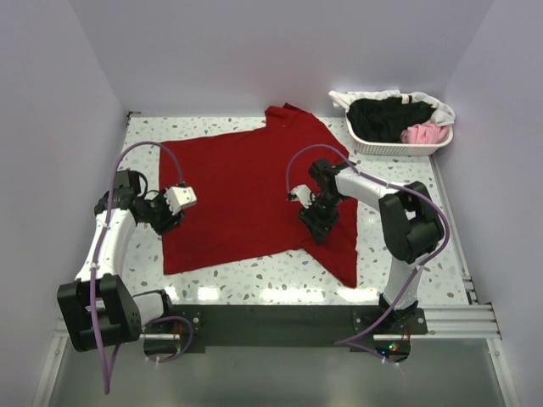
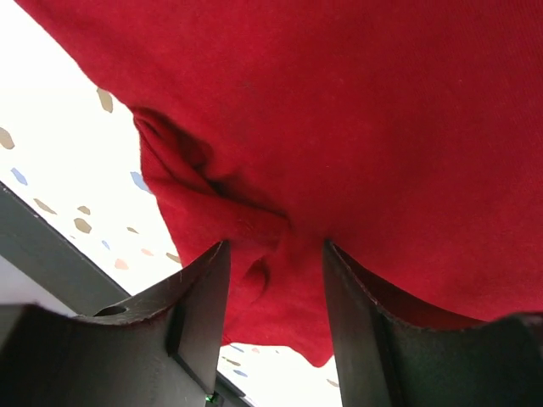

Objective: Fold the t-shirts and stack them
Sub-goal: Flatten the tshirt out

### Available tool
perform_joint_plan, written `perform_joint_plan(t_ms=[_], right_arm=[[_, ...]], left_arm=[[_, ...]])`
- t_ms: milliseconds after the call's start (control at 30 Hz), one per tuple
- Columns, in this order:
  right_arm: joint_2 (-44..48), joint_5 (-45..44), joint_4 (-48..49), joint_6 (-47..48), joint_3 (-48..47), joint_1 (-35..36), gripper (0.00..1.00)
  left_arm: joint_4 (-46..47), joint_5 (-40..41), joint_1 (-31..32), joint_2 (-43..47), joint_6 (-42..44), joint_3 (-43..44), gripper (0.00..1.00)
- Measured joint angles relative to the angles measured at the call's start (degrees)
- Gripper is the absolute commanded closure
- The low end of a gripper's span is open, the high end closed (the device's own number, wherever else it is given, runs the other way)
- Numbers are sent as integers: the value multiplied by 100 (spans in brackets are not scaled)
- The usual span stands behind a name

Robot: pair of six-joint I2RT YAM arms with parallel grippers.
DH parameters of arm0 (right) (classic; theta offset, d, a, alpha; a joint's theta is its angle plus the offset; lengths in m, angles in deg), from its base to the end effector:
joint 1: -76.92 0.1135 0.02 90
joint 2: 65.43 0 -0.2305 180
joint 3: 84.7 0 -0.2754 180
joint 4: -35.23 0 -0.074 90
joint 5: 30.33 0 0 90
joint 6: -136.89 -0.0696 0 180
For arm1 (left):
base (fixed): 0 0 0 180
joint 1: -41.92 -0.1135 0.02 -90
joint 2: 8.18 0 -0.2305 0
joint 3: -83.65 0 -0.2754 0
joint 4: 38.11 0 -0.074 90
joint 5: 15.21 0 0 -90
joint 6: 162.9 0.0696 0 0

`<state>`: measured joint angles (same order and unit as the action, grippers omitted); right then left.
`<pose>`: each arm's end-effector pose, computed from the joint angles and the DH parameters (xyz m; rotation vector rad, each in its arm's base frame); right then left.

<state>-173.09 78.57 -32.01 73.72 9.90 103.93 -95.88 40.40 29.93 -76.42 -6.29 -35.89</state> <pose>0.2980 0.1772 0.0890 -1.4014 2.7550 0.5145 0.2643 0.0159 0.1706 1.2600 2.0850 -0.2485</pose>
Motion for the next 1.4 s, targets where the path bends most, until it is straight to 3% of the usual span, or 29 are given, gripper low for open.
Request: perform_joint_plan(t_ms=[133,200,333,367,433,633,767,800,833,933,1033,1233,1400], right_arm=[[-4,160,-24,-2,-11,0,54],[-7,221,-57,11,-24,2,61],[-7,382,-157,44,-26,28,79],[-7,437,-186,55,-26,44,90],[-7,514,-264,83,-35,79,100],[26,844,-542,188,-37,321,100],[297,1003,-638,201,20,890,100],[382,1051,-647,170,22,1032,96],[452,1064,-643,122,20,1156,79],[573,949,-601,-37,17,1231,42],[566,721,-555,-142,-33,962,31],[216,428,-544,-105,-348,264,28],[-151,313,-579,24,-393,186,30]], left_arm=[[74,0,0,0,-2,-20,46],[103,0,0,0,0,-37,46],[111,0,0,0,0,-59,46],[118,0,0,0,0,-63,46],[129,0,0,-2,0,-63,46],[146,2,0,-2,-9,-63,47],[149,2,0,-55,-70,-63,47],[149,2,0,-79,-103,-63,47],[149,2,0,-98,-116,-63,47],[146,2,0,-118,-149,-63,47],[149,4,0,-118,-151,-63,47],[149,4,0,-118,-151,-63,47],[151,4,0,-118,-149,-63,47]])
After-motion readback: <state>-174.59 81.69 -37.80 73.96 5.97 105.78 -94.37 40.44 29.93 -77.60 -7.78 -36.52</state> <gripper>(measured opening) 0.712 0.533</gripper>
